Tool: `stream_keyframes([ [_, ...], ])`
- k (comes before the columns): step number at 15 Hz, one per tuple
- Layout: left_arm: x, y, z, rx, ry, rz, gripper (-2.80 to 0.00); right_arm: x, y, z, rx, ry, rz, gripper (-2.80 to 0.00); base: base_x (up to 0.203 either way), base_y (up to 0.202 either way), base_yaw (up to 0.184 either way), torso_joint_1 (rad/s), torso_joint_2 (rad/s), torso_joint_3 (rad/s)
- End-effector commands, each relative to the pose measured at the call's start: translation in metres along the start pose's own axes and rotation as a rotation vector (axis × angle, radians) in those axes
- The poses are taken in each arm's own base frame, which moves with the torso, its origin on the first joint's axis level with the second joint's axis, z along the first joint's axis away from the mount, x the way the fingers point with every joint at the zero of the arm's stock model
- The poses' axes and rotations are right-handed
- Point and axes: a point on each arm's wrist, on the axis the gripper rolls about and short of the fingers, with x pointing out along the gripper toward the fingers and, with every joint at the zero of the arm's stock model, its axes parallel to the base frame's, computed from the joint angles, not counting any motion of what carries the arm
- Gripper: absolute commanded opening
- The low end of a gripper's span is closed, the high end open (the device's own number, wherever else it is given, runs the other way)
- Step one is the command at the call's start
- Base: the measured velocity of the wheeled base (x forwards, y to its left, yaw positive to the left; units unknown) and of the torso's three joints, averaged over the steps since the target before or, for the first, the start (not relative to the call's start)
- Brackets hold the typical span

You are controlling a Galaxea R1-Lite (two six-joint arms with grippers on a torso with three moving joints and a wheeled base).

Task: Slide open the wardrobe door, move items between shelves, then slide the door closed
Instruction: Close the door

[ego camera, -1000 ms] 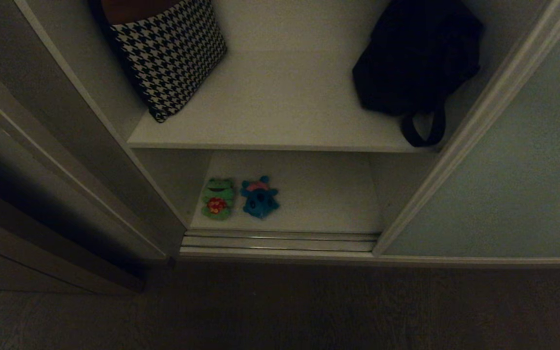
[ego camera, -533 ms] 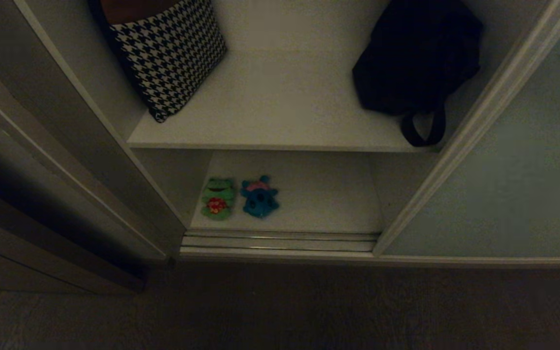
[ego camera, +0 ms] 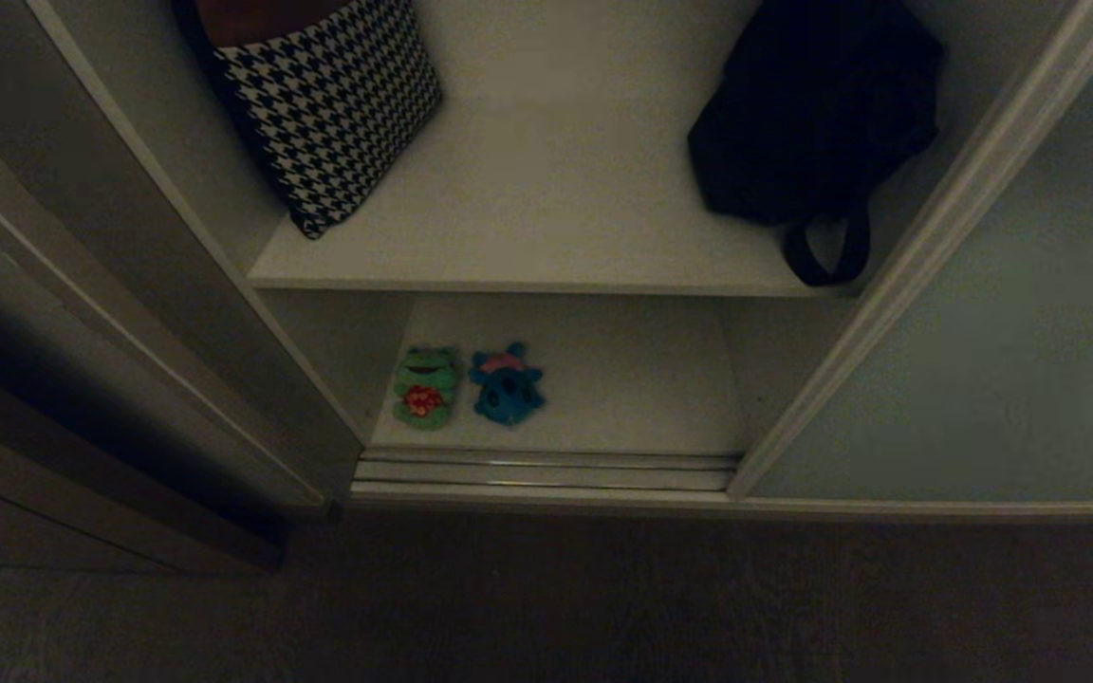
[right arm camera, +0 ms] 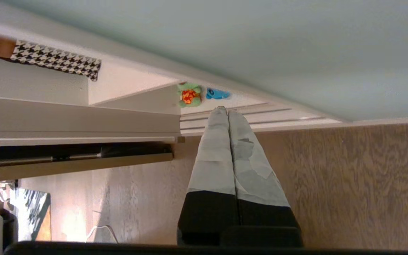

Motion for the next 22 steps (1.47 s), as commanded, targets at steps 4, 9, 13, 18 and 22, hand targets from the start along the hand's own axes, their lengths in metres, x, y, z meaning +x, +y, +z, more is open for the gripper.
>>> stream_keyframes([
  [4, 0.000, 0.000, 0.000, 0.000, 0.001, 0.001, -2.80, 0.012, -0.005, 0.005, -0.001, -0.024, -0.029, -2.80, 0.000, 0.000, 0.000, 0.000, 0.00, 0.000],
  [9, 0.000, 0.000, 0.000, 0.000, 0.001, 0.001, -2.80, 0.021, -0.004, 0.008, -0.007, -0.029, -0.026, -2.80, 0.000, 0.000, 0.000, 0.000, 0.00, 0.000],
  [13, 0.000, 0.000, 0.000, 0.000, 0.001, 0.001, -2.80, 0.023, 0.004, 0.004, -0.019, -0.009, 0.007, -2.80, 0.000, 0.000, 0.000, 0.000, 0.00, 0.000],
  [18, 0.000, 0.000, 0.000, 0.000, 0.001, 0.001, -2.80, 0.034, 0.009, 0.000, -0.027, 0.016, 0.023, -2.80, 0.000, 0.000, 0.000, 0.000, 0.00, 0.000],
  [22, 0.000, 0.000, 0.000, 0.000, 0.001, 0.001, -2.80, 0.053, 0.029, -0.013, -0.059, 0.049, 0.067, -2.80, 0.000, 0.000, 0.000, 0.000, 0.00, 0.000],
])
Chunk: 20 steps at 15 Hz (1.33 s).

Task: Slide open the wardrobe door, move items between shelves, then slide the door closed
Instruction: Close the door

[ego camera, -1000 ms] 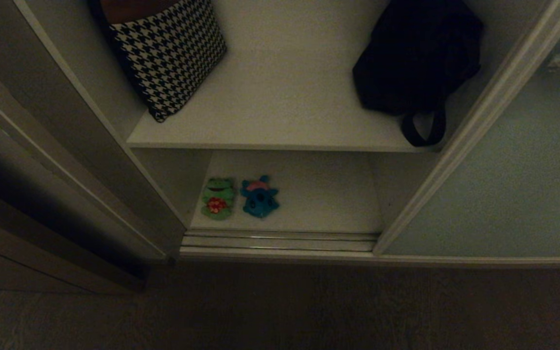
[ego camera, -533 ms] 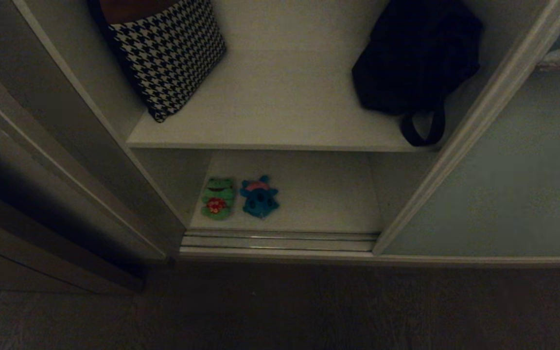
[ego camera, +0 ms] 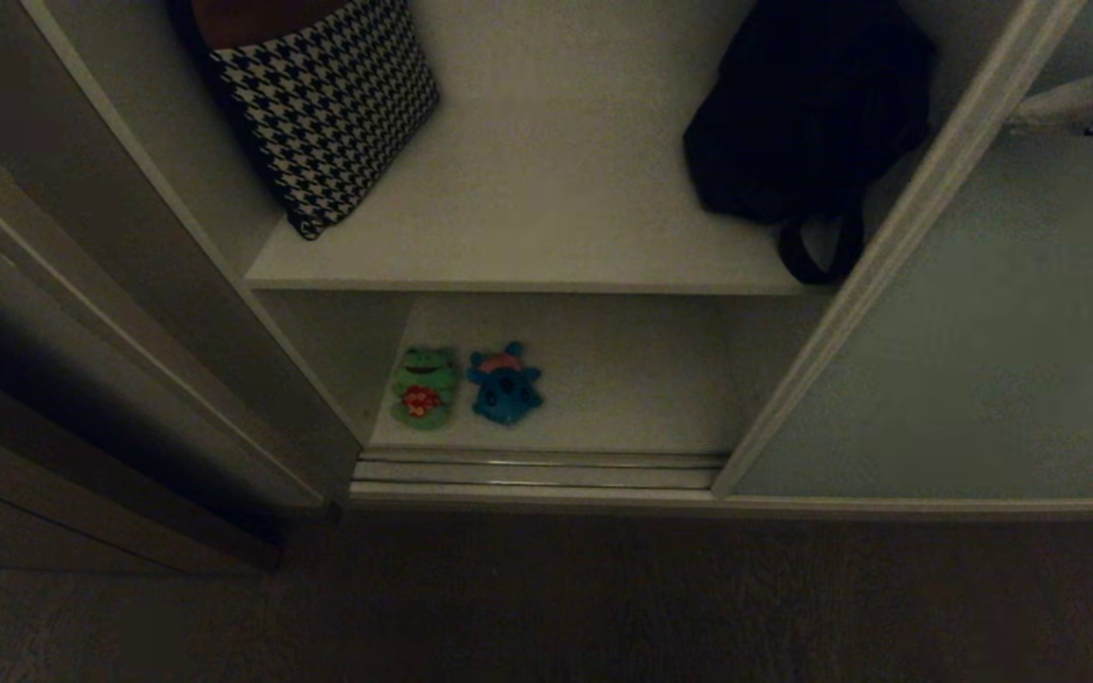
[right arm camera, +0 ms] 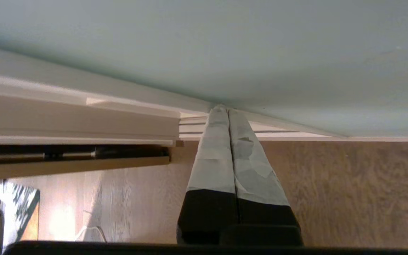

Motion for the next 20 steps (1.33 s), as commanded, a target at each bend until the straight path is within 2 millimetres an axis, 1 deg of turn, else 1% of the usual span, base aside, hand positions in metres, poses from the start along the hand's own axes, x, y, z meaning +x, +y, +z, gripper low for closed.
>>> stream_keyframes([
  [1, 0.000, 0.000, 0.000, 0.000, 0.001, 0.001, -2.80, 0.017, 0.007, -0.005, -0.009, 0.027, 0.028, -2.80, 0.000, 0.000, 0.000, 0.000, 0.00, 0.000],
  [4, 0.000, 0.000, 0.000, 0.000, 0.001, 0.001, -2.80, 0.028, 0.031, -0.019, -0.041, 0.049, 0.077, -2.80, 0.000, 0.000, 0.000, 0.000, 0.00, 0.000],
  [6, 0.000, 0.000, 0.000, 0.000, 0.001, 0.001, -2.80, 0.025, 0.051, -0.030, -0.064, 0.083, 0.151, -2.80, 0.000, 0.000, 0.000, 0.000, 0.00, 0.000],
  [7, 0.000, 0.000, 0.000, 0.000, 0.001, 0.001, -2.80, 0.017, 0.063, -0.035, -0.079, 0.097, 0.198, -2.80, 0.000, 0.000, 0.000, 0.000, 0.00, 0.000],
  [9, 0.000, 0.000, 0.000, 0.000, 0.001, 0.001, -2.80, -0.005, 0.080, -0.043, -0.110, 0.116, 0.290, -2.80, 0.000, 0.000, 0.000, 0.000, 0.00, 0.000],
  [11, 0.000, 0.000, 0.000, 0.000, 0.001, 0.001, -2.80, -0.035, 0.090, -0.052, -0.128, 0.137, 0.373, -2.80, 0.000, 0.000, 0.000, 0.000, 0.00, 0.000],
  [13, 0.000, 0.000, 0.000, 0.000, 0.001, 0.001, -2.80, -0.066, 0.087, -0.056, -0.141, 0.130, 0.416, -2.80, 0.000, 0.000, 0.000, 0.000, 0.00, 0.000],
  [15, 0.000, 0.000, 0.000, 0.000, 0.001, 0.001, -2.80, -0.093, 0.077, -0.061, -0.156, 0.114, 0.419, -2.80, 0.000, 0.000, 0.000, 0.000, 0.00, 0.000],
  [17, 0.000, 0.000, 0.000, 0.000, 0.001, 0.001, -2.80, -0.119, 0.063, -0.061, -0.156, 0.071, 0.356, -2.80, 0.000, 0.000, 0.000, 0.000, 0.00, 0.000],
  [20, 0.000, 0.000, 0.000, 0.000, 0.001, 0.001, -2.80, -0.146, 0.046, -0.061, -0.138, -0.032, 0.199, -2.80, 0.000, 0.000, 0.000, 0.000, 0.00, 0.000],
])
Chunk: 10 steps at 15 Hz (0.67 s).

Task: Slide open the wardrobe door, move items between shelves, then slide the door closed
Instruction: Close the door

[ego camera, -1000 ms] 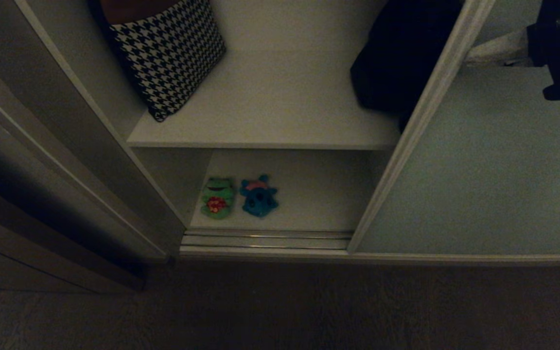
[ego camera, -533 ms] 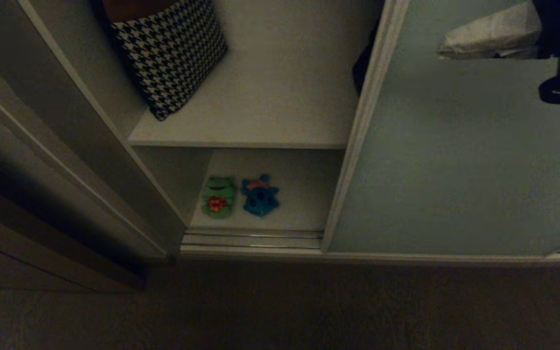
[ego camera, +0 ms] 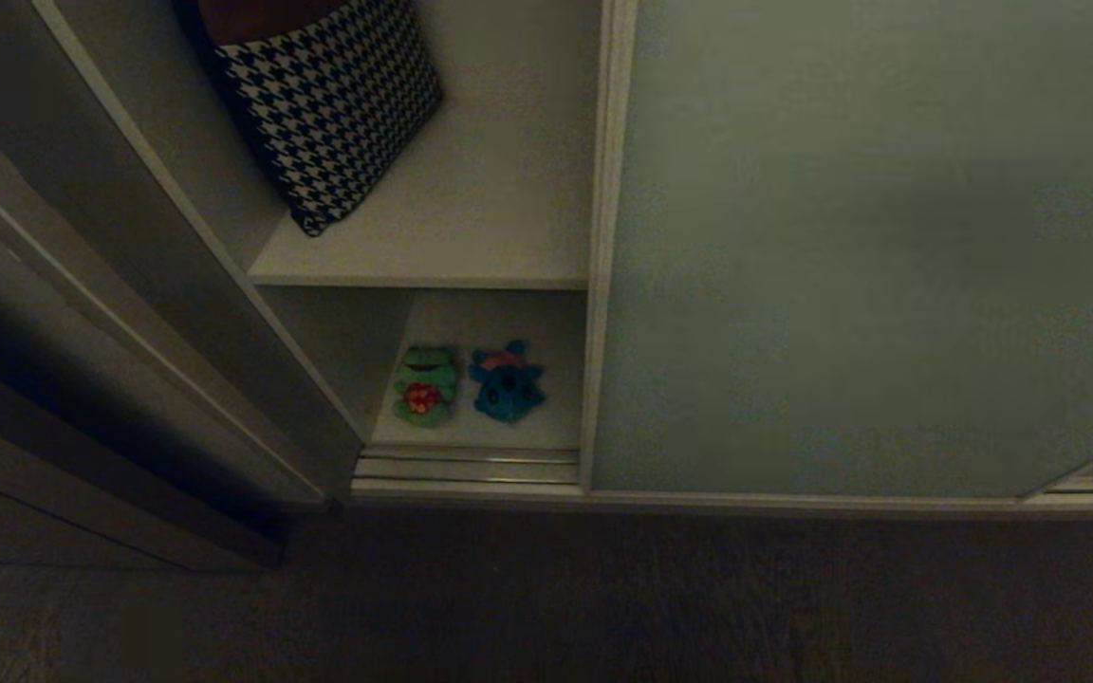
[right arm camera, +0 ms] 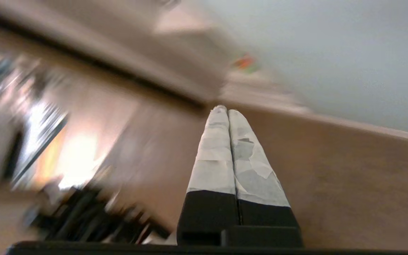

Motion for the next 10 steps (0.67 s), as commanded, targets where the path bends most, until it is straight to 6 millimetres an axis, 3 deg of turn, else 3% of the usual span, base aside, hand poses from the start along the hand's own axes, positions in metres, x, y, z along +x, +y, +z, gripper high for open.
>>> stream_keyframes([
  [1, 0.000, 0.000, 0.000, 0.000, 0.001, 0.001, -2.80, -0.032, -0.001, -0.004, 0.003, -0.106, -0.102, -2.80, 0.000, 0.000, 0.000, 0.000, 0.00, 0.000],
  [6, 0.000, 0.000, 0.000, 0.000, 0.001, 0.001, -2.80, -0.058, -0.022, -0.039, 0.080, -0.280, -0.540, -2.80, 0.000, 0.000, 0.000, 0.000, 0.00, 0.000],
  [10, 0.000, 0.000, 0.000, 0.000, 0.001, 0.001, -2.80, -0.065, -0.039, -0.041, 0.161, -0.475, -0.950, -2.80, 0.000, 0.000, 0.000, 0.000, 0.00, 0.000],
])
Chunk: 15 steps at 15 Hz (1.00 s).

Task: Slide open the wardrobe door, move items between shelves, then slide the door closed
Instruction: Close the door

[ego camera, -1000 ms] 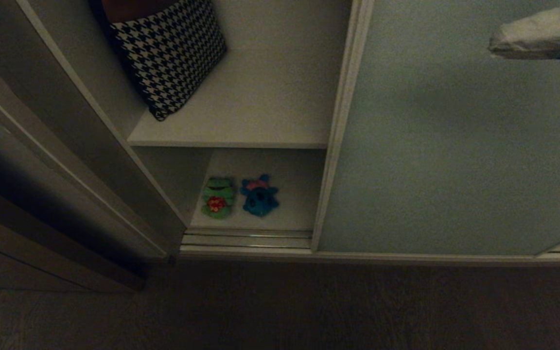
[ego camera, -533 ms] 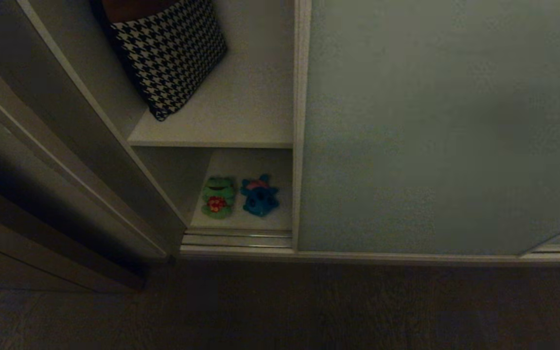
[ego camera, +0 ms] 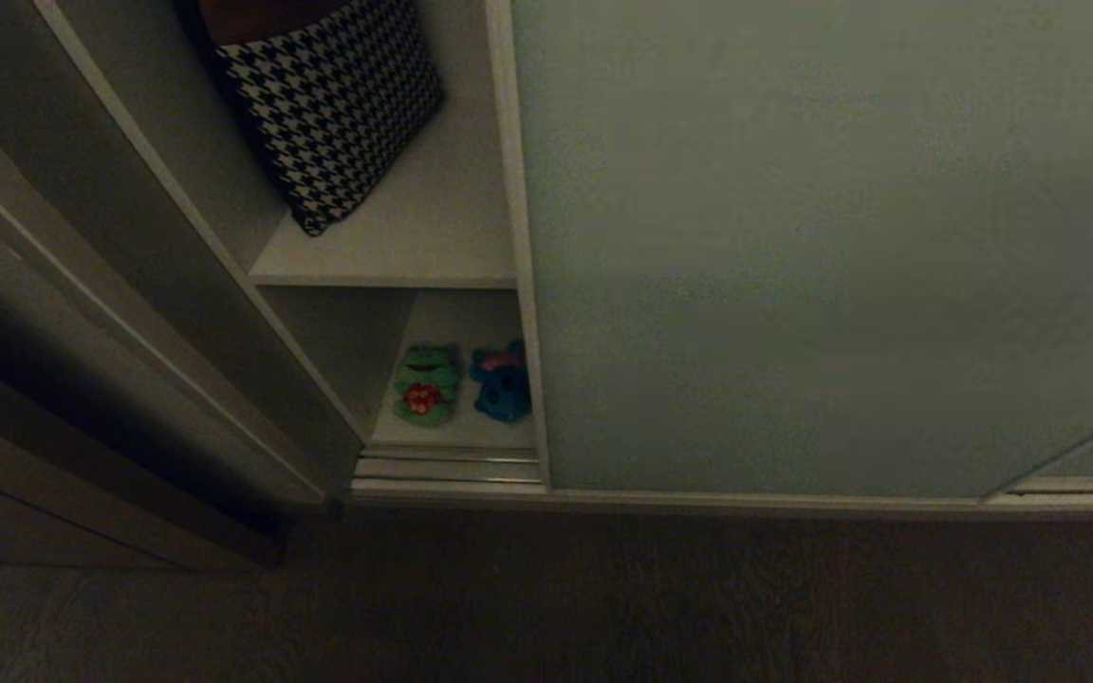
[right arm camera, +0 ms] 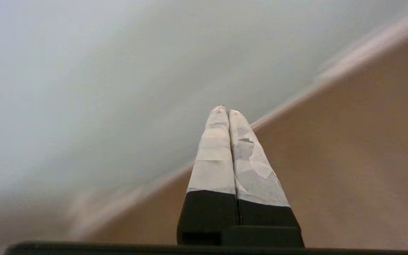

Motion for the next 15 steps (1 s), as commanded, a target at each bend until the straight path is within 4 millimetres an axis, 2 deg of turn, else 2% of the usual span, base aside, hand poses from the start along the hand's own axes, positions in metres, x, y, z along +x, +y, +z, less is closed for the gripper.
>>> stream_keyframes([
  [1, 0.000, 0.000, 0.000, 0.000, 0.001, 0.000, -2.80, 0.005, -0.010, 0.004, 0.041, -0.094, -0.190, -2.80, 0.000, 0.000, 0.000, 0.000, 0.00, 0.000],
  [4, 0.000, 0.000, 0.000, 0.000, 0.001, 0.000, -2.80, 0.030, -0.043, 0.034, 0.092, -0.244, -0.452, -2.80, 0.000, 0.000, 0.000, 0.000, 0.00, 0.000],
  [7, 0.000, 0.000, 0.000, 0.000, 0.001, 0.000, -2.80, 0.063, -0.088, 0.073, 0.063, -0.364, -0.523, -2.80, 0.000, 0.000, 0.000, 0.000, 0.00, 0.000],
  [9, 0.000, 0.000, 0.000, 0.000, 0.001, 0.000, -2.80, 0.083, -0.112, 0.091, 0.061, -0.380, -0.522, -2.80, 0.000, 0.000, 0.000, 0.000, 0.00, 0.000],
  [15, 0.000, 0.000, 0.000, 0.000, 0.001, 0.000, -2.80, 0.116, -0.144, 0.159, 0.038, -0.384, -0.296, -2.80, 0.000, 0.000, 0.000, 0.000, 0.00, 0.000],
])
